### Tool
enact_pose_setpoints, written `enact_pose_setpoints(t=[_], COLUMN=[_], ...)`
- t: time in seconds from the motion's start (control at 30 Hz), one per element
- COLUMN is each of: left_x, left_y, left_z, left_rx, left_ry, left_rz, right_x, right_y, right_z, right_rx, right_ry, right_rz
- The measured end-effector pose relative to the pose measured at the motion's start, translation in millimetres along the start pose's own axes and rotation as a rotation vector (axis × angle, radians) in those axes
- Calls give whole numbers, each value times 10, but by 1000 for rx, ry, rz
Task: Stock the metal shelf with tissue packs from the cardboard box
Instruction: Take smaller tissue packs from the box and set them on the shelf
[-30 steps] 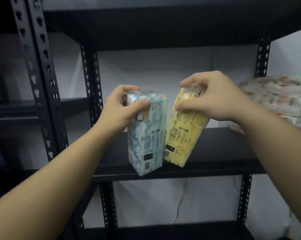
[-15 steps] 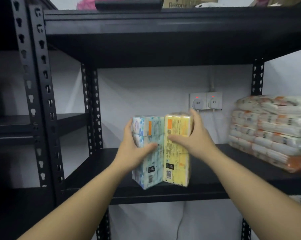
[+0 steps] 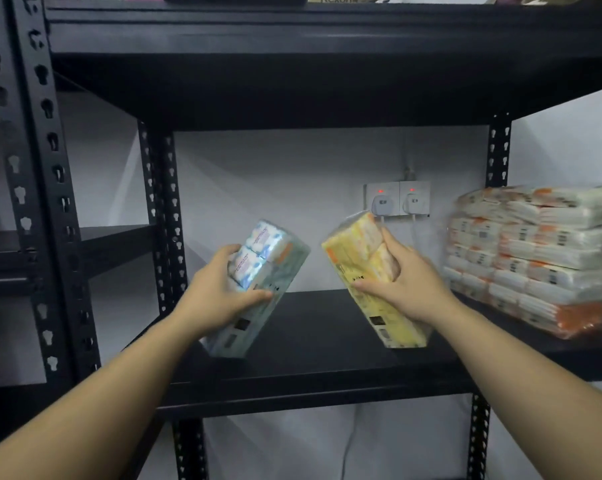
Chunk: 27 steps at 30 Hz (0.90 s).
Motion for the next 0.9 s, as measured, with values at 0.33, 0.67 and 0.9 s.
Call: enact_pose_setpoints(t=[0.33, 0.67, 0.9], left_x=[179, 212, 254], left_y=[406, 428, 469], left_z=[-27, 200, 242], left_rx=[197, -9, -16], left_ry=[198, 353, 345], left_rz=[-658, -624, -534], right_x=[-100, 15, 100], right_y=[359, 383, 432], right_z=[162, 344, 432], right_rx=[434, 274, 237], right_ry=[-131, -207, -196], right_rz=[480, 470, 468])
Point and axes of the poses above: each hand's wrist, its own z-axis away from the middle knuckle, its own y-axis out of the palm, x = y × z, the point moved 10 cm from there along -z, towards the middle knuckle, and after that the axes turned 14 degrees about -y, right-handed, at the moved point
